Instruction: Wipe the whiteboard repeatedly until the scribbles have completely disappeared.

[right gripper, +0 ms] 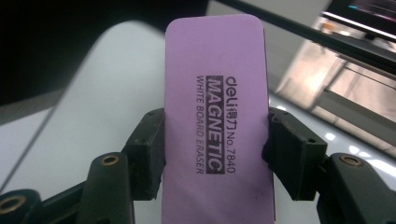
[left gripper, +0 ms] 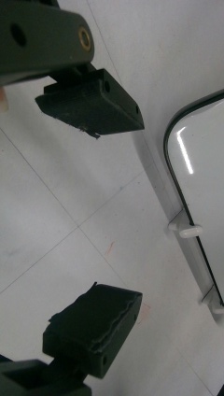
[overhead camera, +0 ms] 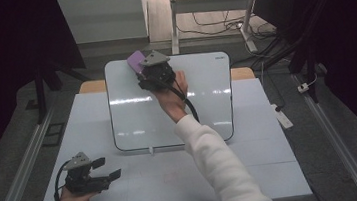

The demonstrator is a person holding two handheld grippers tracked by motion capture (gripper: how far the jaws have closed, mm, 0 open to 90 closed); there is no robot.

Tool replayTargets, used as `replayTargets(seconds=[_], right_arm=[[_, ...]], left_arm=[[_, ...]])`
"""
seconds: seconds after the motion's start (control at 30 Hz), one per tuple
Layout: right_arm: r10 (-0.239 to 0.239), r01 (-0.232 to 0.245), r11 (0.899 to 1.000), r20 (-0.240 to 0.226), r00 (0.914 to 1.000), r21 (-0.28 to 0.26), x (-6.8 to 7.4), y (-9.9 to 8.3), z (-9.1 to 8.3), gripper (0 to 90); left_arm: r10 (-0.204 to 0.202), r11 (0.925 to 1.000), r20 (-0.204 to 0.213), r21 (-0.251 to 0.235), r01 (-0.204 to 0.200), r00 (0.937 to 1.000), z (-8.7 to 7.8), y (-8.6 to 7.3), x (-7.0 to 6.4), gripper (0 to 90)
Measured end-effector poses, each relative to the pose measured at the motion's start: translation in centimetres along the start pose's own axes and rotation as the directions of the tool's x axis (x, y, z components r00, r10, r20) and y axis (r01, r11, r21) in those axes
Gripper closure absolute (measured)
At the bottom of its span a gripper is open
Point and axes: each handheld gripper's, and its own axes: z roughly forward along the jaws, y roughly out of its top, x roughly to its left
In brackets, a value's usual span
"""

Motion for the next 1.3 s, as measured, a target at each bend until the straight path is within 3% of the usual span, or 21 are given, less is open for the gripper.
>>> replayTargets(seconds=[0.07,0.17,0.27,0.4,0.5,0.57,0.67,0.8,0.93,1.07,1.17,1.23,1.3], right_arm=[[-0.023,0.023,1.000,-0.011,0.9997,0.002,0.6,-0.1,0.1,41.1],[0.007,-0.007,1.000,-0.010,0.9999,0.000,-0.1,-0.2,-0.3,41.1],[0.038,-0.037,0.999,0.041,0.9984,-0.010,-1.9,-0.6,-1.2,41.0],[0.089,-0.086,0.996,0.120,0.9888,-0.025,-5.0,-1.8,-3.1,41.1],[0.118,-0.115,0.993,0.151,0.9815,-0.030,-6.7,-3.0,-4.4,41.1],[0.127,-0.124,0.992,0.152,0.9802,-0.030,-7.0,-3.7,-4.9,41.1],[0.115,-0.113,0.993,0.142,0.9831,-0.021,-6.2,-4.3,-5.0,41.1],[0.054,-0.054,0.999,0.102,0.9933,0.003,-3.7,-3.7,-3.6,41.1],[0.052,-0.053,0.998,0.028,0.9983,0.027,-1.2,-2.0,-1.8,41.1],[0.011,-0.007,0.998,-0.056,0.9983,0.067,1.4,-1.6,-0.7,41.2],[0.019,-0.015,0.997,-0.058,0.9982,0.080,1.2,-1.6,-1.0,41.2],[0.041,-0.040,0.996,-0.008,0.9991,0.076,-0.2,-1.6,-1.5,41.2],[0.100,-0.101,0.992,0.023,0.9948,0.072,-2.0,-1.5,-2.2,41.2]], left_arm=[[-0.002,1.0000,-0.001,0.000,0.002,1.0000,0.0,0.0,0.0,17.3],[-0.001,1.0000,0.000,-0.001,0.001,1.0000,0.0,0.0,0.0,17.3],[-0.001,1.0000,-0.001,-0.001,0.001,1.0000,-0.1,-0.1,0.1,17.3],[-0.005,1.0000,0.000,-0.002,0.005,1.0000,-0.1,0.0,0.1,17.3],[-0.003,1.0000,-0.003,-0.001,0.003,1.0000,-0.1,0.0,0.0,17.3],[-0.002,1.0000,-0.003,0.000,0.002,1.0000,0.0,0.1,0.0,17.3],[0.001,1.0000,-0.003,0.001,-0.001,1.0000,0.1,0.1,-0.2,17.3],[0.004,1.0000,-0.006,0.001,-0.004,1.0000,0.2,0.2,-0.3,17.2],[0.003,1.0000,-0.003,-0.002,-0.003,1.0000,0.1,0.2,-0.2,17.2],[-0.006,1.0000,-0.004,-0.005,0.006,1.0000,0.0,0.1,0.1,17.2],[-0.006,1.0000,-0.004,-0.007,0.006,1.0000,-0.1,0.0,0.2,17.3],[-0.004,1.0000,-0.005,-0.009,0.004,1.0000,-0.2,0.0,0.1,17.3],[-0.001,1.0000,-0.003,-0.009,0.001,1.0000,-0.2,0.0,0.0,17.3]])
